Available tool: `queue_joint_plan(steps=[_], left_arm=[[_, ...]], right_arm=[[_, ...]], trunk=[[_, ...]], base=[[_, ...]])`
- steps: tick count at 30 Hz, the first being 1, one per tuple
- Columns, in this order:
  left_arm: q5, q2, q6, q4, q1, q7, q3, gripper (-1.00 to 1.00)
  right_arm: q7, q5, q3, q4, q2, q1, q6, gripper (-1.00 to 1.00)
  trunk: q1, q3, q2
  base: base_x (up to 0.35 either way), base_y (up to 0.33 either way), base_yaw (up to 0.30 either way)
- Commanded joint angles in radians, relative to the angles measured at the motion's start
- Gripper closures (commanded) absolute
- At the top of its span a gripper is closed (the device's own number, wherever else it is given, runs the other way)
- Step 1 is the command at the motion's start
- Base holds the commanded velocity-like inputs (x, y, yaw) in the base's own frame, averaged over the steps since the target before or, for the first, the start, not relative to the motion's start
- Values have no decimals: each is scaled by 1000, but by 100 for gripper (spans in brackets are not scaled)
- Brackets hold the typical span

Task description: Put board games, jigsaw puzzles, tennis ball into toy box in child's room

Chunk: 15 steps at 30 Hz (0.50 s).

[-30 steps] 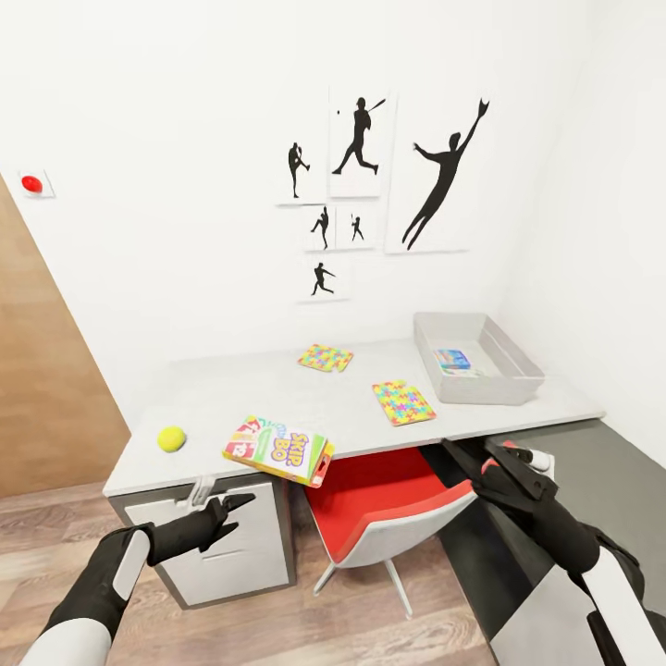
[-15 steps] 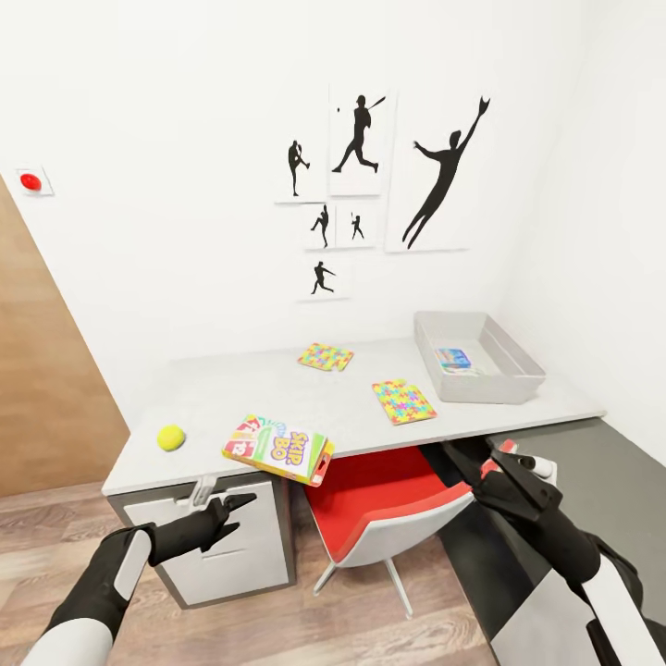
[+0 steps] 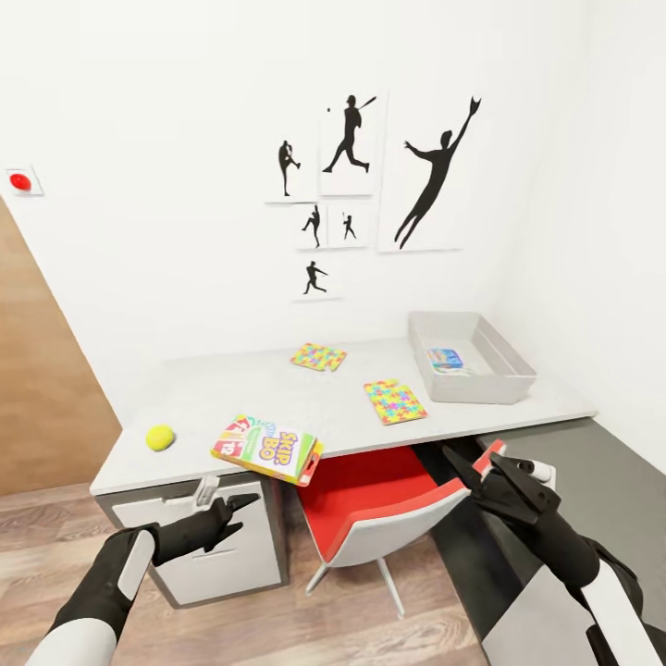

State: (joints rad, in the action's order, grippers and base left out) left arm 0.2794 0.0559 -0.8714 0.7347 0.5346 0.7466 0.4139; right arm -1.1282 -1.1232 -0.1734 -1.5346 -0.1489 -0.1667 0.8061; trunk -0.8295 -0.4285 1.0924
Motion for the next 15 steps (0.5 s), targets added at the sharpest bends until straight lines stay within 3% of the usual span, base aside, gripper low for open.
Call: queue_joint_plan(steps=[1, 6, 15], left_arm=[[-2, -1, -4, 0, 1, 4, 2, -100], [-2, -1, -5, 0, 1, 5, 2, -100], [-2, -1, -5, 0, 1, 5, 2, -100]], right_arm=[[0, -4, 0, 0, 0, -1, 6, -100], [1, -4, 0, 0, 0, -1, 5, -100], [1, -3, 0, 0, 0, -1, 4, -100]], trunk=[[0, -1, 1], [0, -1, 1], [0, -1, 1]], base=[[0, -73, 0], [21, -64, 0], [129, -116, 0]])
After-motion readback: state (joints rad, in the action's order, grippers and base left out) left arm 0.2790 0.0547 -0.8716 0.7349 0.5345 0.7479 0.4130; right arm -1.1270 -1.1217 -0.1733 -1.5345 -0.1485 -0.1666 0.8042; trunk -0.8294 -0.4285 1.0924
